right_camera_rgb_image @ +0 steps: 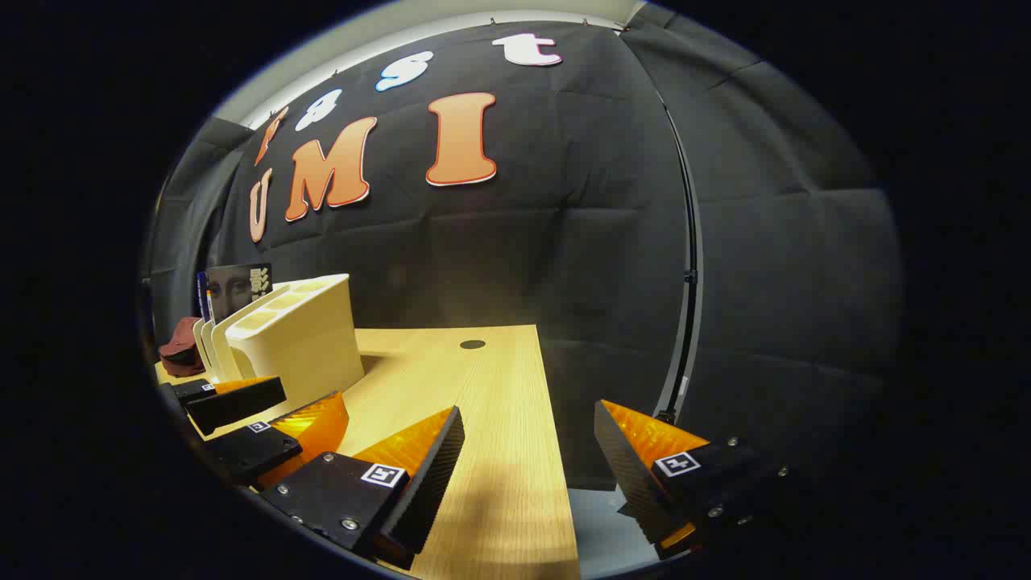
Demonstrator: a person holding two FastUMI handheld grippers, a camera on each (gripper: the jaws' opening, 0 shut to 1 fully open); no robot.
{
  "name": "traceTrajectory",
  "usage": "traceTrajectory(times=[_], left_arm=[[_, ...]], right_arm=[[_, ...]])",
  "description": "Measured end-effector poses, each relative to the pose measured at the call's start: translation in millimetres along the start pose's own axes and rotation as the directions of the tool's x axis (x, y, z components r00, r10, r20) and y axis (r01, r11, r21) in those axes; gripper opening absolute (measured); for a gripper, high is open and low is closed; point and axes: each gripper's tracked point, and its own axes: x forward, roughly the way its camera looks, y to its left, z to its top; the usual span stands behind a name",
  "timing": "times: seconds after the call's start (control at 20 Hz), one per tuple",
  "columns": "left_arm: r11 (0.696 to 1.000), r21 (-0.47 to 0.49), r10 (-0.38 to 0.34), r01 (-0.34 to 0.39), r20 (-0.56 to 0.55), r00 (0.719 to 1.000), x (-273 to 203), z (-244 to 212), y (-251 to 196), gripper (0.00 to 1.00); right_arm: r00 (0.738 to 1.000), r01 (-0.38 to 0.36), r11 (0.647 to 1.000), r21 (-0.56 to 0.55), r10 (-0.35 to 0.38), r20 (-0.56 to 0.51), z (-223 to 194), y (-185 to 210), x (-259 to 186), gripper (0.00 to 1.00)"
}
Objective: Open the schoolbag, grab two books from the bookshelf and put them into the schoolbag.
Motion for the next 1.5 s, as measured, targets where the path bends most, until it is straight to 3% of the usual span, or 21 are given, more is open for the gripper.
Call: traceTrajectory(times=[0.35,0.4,0.45,0.55,0.8,1.15,1.2,1.25,1.5], left_arm=[[1.0,0.0,0.0,0.0,0.0,1.0,0.1,0.3,0.0,0.98],[1.0,0.0,0.0,0.0,0.0,1.0,0.0,-0.3,0.0,0.98],[1.0,0.0,0.0,0.0,0.0,1.0,0.0,0.6,0.0,0.98],[1.0,0.0,0.0,0.0,0.0,1.0,-0.1,0.5,0.1,0.98],[1.0,0.0,0.0,0.0,0.0,1.0,0.0,0.0,0.1,0.98],[1.0,0.0,0.0,0.0,0.0,1.0,0.2,0.5,0.1,0.98],[1.0,0.0,0.0,0.0,0.0,1.0,0.0,0.0,0.1,0.98],[1.0,0.0,0.0,0.0,0.0,1.0,0.0,0.4,0.0,0.98],[1.0,0.0,0.0,0.0,0.0,1.0,-0.1,0.1,0.1,0.98]], right_arm=[[1.0,0.0,1.0,0.0,0.0,0.0,-0.2,0.0,0.0,0.97],[1.0,0.0,1.0,0.0,0.0,0.0,-0.2,-0.1,0.0,1.0],[1.0,0.0,1.0,0.0,0.0,0.0,0.1,-0.1,0.0,0.97],[1.0,0.0,1.0,0.0,0.0,0.0,-0.3,0.0,0.0,1.0],[1.0,0.0,1.0,0.0,0.0,0.0,-0.3,0.0,0.1,0.97],[1.0,0.0,1.0,0.0,0.0,0.0,-0.2,-0.1,0.1,1.0],[1.0,0.0,1.0,0.0,0.0,0.0,-0.1,-0.1,0.1,0.97],[1.0,0.0,1.0,0.0,0.0,0.0,0.0,-0.1,-0.1,1.0],[1.0,0.0,1.0,0.0,0.0,0.0,-0.1,0.0,0.0,0.97]])
